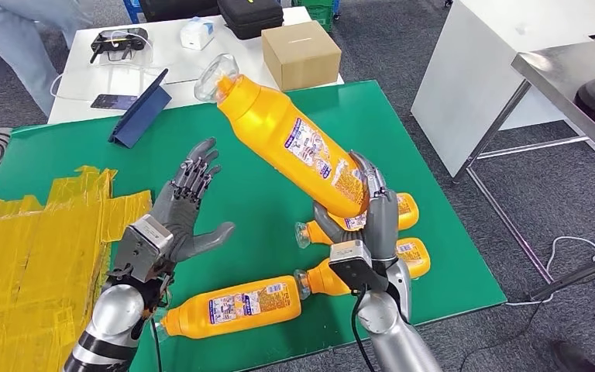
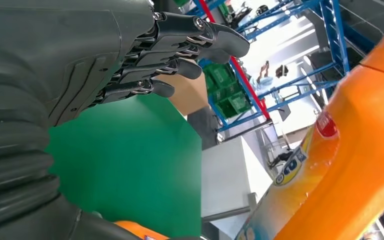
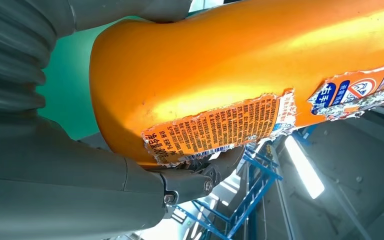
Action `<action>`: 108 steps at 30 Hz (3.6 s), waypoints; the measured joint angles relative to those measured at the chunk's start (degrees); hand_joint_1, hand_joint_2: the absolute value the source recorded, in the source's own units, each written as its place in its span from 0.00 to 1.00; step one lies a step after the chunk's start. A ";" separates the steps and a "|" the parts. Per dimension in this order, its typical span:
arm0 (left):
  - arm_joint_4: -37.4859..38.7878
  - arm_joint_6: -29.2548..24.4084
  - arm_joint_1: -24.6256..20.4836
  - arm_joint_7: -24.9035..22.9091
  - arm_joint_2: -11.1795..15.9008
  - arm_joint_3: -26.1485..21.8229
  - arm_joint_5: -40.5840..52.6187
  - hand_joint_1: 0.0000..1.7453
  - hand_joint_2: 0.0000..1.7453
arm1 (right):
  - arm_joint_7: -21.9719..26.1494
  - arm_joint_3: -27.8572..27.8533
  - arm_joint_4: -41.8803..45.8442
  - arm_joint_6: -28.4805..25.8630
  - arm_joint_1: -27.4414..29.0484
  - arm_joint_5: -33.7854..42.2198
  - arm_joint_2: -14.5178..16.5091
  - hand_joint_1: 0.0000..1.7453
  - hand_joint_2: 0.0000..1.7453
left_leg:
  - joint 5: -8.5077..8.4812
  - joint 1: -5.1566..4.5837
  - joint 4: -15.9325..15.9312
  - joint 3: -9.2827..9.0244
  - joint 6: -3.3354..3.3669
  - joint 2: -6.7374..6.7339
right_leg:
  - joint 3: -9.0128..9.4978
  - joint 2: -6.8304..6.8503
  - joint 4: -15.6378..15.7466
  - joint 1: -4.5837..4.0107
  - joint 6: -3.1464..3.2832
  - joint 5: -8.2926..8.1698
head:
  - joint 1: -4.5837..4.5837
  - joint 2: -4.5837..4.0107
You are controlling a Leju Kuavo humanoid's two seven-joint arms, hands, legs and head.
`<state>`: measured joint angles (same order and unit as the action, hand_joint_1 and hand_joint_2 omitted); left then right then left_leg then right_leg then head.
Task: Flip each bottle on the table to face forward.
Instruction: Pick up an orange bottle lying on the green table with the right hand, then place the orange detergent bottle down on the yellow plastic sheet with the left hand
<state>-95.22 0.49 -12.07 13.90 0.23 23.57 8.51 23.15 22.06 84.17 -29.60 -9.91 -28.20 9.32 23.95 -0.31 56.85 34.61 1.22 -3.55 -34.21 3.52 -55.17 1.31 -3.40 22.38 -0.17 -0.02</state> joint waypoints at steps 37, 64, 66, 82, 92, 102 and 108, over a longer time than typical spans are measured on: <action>3.39 8.30 -3.93 -1.22 1.19 1.23 -16.34 0.00 1.00 | -1.62 13.58 -16.79 4.08 -4.21 -4.16 3.46 1.00 1.00 | -0.01 0.01 0.00 0.01 0.00 0.01 | -0.02 0.01 -0.03 -0.01 0.00 0.00 | 0.00 0.00; 3.84 4.81 -3.04 -0.53 1.17 1.31 -15.06 1.00 1.00 | -1.46 16.51 -22.14 4.33 -5.77 -2.33 4.25 1.00 1.00 | -0.01 0.01 0.00 0.01 0.00 0.00 | -0.02 0.00 -0.03 0.00 0.00 0.00 | 0.00 0.00; 3.84 4.35 -3.00 -0.35 1.17 1.33 -14.79 1.00 1.00 | -1.32 16.57 -21.86 4.35 -5.68 -1.98 4.21 0.96 1.00 | -0.01 0.00 0.00 0.01 0.00 0.00 | -0.02 0.01 -0.03 0.00 0.00 0.00 | 0.00 0.00; 0.04 -17.42 -3.68 0.46 3.74 -4.07 17.75 1.00 1.00 | 2.12 15.93 6.45 3.34 1.47 2.14 -0.58 0.00 1.00 | -0.01 0.01 0.00 0.01 -0.01 -0.09 | -0.07 -0.05 -0.03 -0.01 0.02 0.01 | -0.02 0.00; -0.10 -18.54 -7.24 -2.27 5.98 -8.88 25.04 1.00 1.00 | 3.19 15.64 18.30 3.07 4.12 2.43 -3.28 0.00 1.00 | -0.01 0.00 0.00 -0.01 -0.01 -0.10 | -0.04 -0.06 -0.04 0.00 0.01 0.00 | -0.01 0.00; 1.02 -19.68 -10.01 -8.33 7.50 -9.09 39.81 1.00 1.00 | 3.90 15.65 20.86 2.77 4.28 3.26 -4.38 0.00 1.00 | -0.03 0.01 0.00 0.00 -0.03 -0.09 | -0.06 -0.05 -0.04 -0.01 0.02 0.00 | -0.02 0.00; 10.54 -13.41 -18.66 -16.71 10.91 -8.91 58.20 1.00 1.00 | 4.57 15.56 24.10 3.01 4.26 5.29 -5.22 0.00 1.00 | -0.16 0.01 0.00 -0.02 -0.11 -0.12 | -0.08 -0.06 -0.05 -0.02 0.18 -0.13 | -0.01 0.00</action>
<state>-84.68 -12.92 -30.73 -2.81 11.14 14.66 66.71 27.72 37.63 108.27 -26.59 -5.65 -22.90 4.09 23.78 -0.30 56.85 34.60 1.12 -3.67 -34.29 3.46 -55.22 1.29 -3.21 22.26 -0.18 -0.02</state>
